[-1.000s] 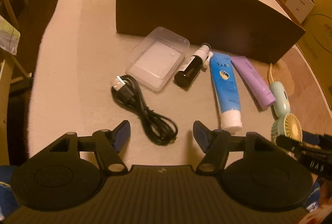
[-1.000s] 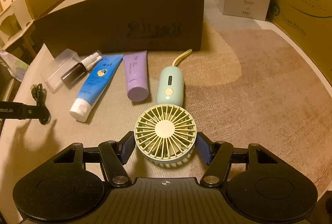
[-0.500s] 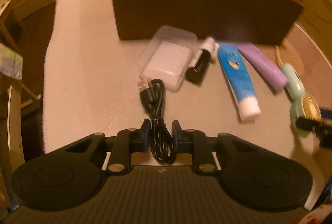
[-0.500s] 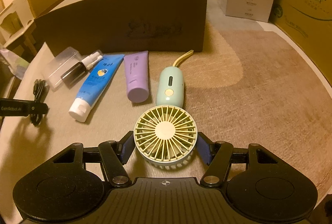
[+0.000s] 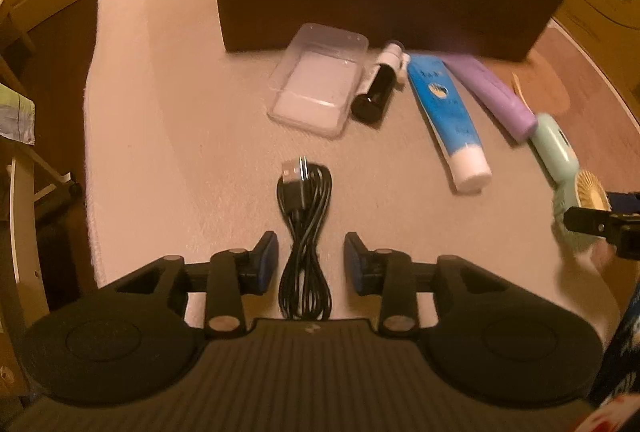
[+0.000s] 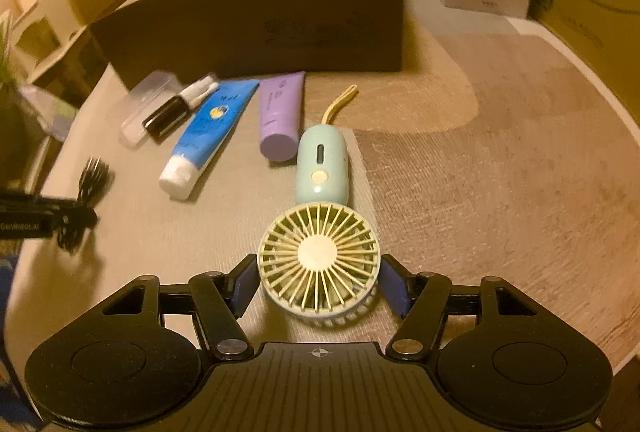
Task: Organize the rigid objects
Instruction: 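Close the left tool on the black USB cable while the right tool lifts the fan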
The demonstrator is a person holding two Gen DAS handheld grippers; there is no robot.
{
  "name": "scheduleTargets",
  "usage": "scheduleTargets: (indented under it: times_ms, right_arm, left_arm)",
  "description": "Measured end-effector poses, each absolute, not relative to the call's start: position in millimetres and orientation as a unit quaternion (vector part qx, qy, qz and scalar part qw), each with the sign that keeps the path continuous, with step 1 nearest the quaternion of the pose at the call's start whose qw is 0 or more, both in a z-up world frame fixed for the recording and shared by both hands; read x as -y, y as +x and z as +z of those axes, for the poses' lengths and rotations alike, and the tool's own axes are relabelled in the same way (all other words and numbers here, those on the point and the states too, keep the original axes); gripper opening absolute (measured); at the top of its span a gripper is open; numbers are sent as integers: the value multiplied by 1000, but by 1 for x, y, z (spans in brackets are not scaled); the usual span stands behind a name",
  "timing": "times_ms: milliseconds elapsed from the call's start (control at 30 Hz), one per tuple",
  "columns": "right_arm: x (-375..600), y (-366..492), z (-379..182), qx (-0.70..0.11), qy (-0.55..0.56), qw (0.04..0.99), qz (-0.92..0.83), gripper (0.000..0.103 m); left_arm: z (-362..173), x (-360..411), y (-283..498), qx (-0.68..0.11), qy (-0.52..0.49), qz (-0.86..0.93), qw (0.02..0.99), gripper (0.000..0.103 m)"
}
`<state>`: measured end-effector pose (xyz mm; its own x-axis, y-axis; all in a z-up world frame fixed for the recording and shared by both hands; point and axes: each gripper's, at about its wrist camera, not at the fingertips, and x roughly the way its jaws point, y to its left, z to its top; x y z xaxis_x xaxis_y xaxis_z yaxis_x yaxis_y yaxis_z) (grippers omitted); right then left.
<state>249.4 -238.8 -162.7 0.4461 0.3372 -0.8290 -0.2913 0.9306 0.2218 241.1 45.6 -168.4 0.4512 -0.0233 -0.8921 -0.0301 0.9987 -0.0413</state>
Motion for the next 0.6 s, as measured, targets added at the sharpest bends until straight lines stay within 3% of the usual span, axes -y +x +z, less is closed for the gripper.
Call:
scheduleTargets:
  times_ms: [367,467,600]
  right_arm:
    - [227,287,-165,-483,11,859,167,64]
    - [223,294,-169,-493,1,854,164,44]
    - [220,292,-169,-492,-5,854,169,34]
  left_arm:
    - [-168,-39,259,-522,5,15,853,26]
    - [-169,-36,259,-520,16,13,854,25]
    - [-169,-36,259,-519,15,13,854,25]
